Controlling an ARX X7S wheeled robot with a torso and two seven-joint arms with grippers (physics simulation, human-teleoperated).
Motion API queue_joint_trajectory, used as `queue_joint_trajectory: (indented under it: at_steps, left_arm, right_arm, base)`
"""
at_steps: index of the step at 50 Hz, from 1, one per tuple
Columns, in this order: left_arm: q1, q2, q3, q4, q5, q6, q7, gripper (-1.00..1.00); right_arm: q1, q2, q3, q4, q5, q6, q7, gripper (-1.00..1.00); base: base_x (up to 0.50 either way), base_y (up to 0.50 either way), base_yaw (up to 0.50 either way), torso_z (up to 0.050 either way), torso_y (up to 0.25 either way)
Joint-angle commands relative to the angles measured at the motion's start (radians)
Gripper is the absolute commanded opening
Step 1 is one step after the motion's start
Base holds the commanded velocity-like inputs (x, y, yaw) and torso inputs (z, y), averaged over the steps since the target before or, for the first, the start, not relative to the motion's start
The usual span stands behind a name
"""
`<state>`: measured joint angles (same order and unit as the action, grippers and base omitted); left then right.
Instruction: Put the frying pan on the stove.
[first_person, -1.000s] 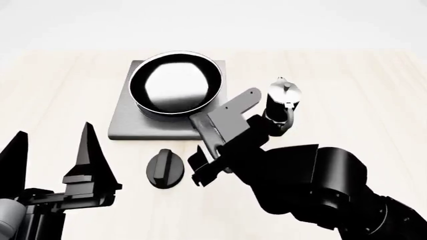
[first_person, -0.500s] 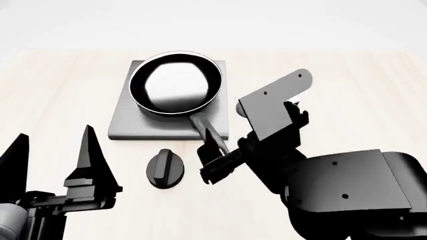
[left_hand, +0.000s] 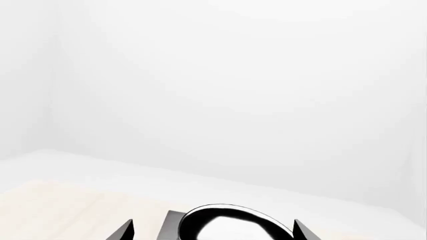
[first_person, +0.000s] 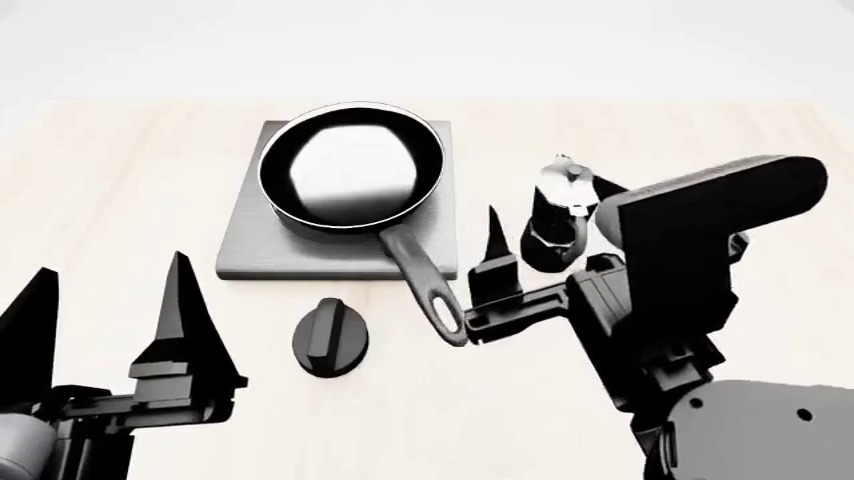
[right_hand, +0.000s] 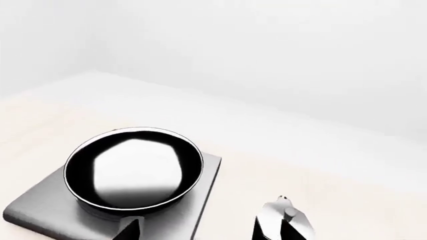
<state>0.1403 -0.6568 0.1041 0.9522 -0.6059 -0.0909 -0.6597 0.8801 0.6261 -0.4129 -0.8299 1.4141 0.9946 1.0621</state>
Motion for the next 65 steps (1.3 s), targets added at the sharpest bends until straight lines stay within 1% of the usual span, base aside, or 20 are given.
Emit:
queue_joint_trajectory:
  at_steps: [1,2,3,4,5,6,7,10,13,17,18,25,31,33,51,59,65]
  left_arm:
    - [-0.003,-0.006,0.005,0.01,0.0,-0.004,-0.008,1.0]
    - [-0.003,-0.006,0.004,0.01,-0.001,-0.004,-0.009,1.0]
    - [-0.003,-0.006,0.004,0.01,-0.001,-0.003,-0.009,1.0]
    - [-0.005,-0.007,0.004,0.01,-0.002,-0.003,-0.01,1.0]
    - [-0.007,-0.006,0.006,0.009,-0.002,-0.004,-0.01,1.0]
    - [-0.007,-0.006,0.007,0.009,-0.002,-0.004,-0.01,1.0]
    - [-0.008,-0.006,0.01,0.009,0.0,-0.005,-0.01,1.0]
    - [-0.008,-0.007,0.008,0.007,-0.002,-0.002,-0.009,1.0]
    - [-0.01,-0.007,0.012,0.006,0.0,-0.002,-0.01,1.0]
    - [-0.012,-0.008,0.015,0.005,0.0,-0.003,-0.01,1.0]
    - [-0.01,-0.009,0.014,0.005,0.0,0.0,-0.009,1.0]
    - [-0.009,-0.011,0.019,0.008,0.004,-0.001,-0.012,1.0]
    - [-0.01,-0.011,0.025,0.008,0.007,-0.001,-0.013,1.0]
    - [-0.012,-0.014,0.025,0.011,0.003,-0.004,-0.015,1.0]
    - [-0.026,-0.023,0.055,0.002,0.021,-0.032,-0.02,1.0]
    - [-0.011,-0.033,0.044,0.0,0.016,-0.026,-0.025,1.0]
    - [0.015,-0.052,0.009,0.006,0.003,-0.013,-0.039,1.0]
  right_arm:
    - [-0.165,0.042,0.01,-0.115,-0.251,-0.08,-0.032,1.0]
    - [-0.185,0.045,0.002,-0.126,-0.289,-0.092,-0.044,1.0]
    - [-0.212,0.054,-0.043,-0.158,-0.403,-0.1,-0.055,1.0]
    - [-0.236,0.058,-0.061,-0.163,-0.455,-0.119,-0.068,1.0]
    - [-0.275,0.06,-0.079,-0.161,-0.497,-0.148,-0.081,1.0]
    - [-0.278,0.061,-0.081,-0.16,-0.502,-0.152,-0.084,1.0]
    - [-0.31,0.065,-0.119,-0.164,-0.58,-0.172,-0.089,1.0]
    - [-0.362,0.072,-0.177,-0.153,-0.687,-0.22,-0.104,1.0]
    - [-0.408,0.077,-0.232,-0.14,-0.777,-0.259,-0.106,1.0]
    - [-0.456,0.082,-0.259,-0.115,-0.826,-0.29,-0.095,1.0]
    - [-0.485,0.088,-0.271,-0.105,-0.86,-0.337,-0.101,1.0]
    - [-0.569,0.113,-0.333,-0.084,-0.991,-0.423,-0.079,1.0]
    - [-0.62,0.126,-0.338,-0.058,-1.029,-0.498,-0.068,1.0]
    - [-0.618,0.133,-0.347,-0.067,-1.044,-0.467,-0.056,1.0]
    - [-0.677,0.184,-0.279,-0.07,-1.011,-0.548,-0.025,1.0]
    - [-0.701,0.216,-0.237,-0.078,-0.985,-0.576,-0.005,1.0]
    - [-0.733,0.257,-0.184,-0.092,-0.954,-0.609,0.023,1.0]
  base:
    - [0.0,0.0,0.0,0.0,0.0]
    - [0.0,0.0,0.0,0.0,0.0]
    - [0.0,0.0,0.0,0.0,0.0]
    - [0.0,0.0,0.0,0.0,0.0]
    - [0.0,0.0,0.0,0.0,0.0]
    - [0.0,0.0,0.0,0.0,0.0]
    - [0.0,0.0,0.0,0.0,0.0]
    - [0.0,0.0,0.0,0.0,0.0]
    - [0.0,0.0,0.0,0.0,0.0]
    - [0.0,0.0,0.0,0.0,0.0]
    - [0.0,0.0,0.0,0.0,0.0]
    - [0.0,0.0,0.0,0.0,0.0]
    - [0.0,0.0,0.0,0.0,0.0]
    - [0.0,0.0,0.0,0.0,0.0]
    - [0.0,0.0,0.0,0.0,0.0]
    - [0.0,0.0,0.0,0.0,0.0]
    - [0.0,0.0,0.0,0.0,0.0]
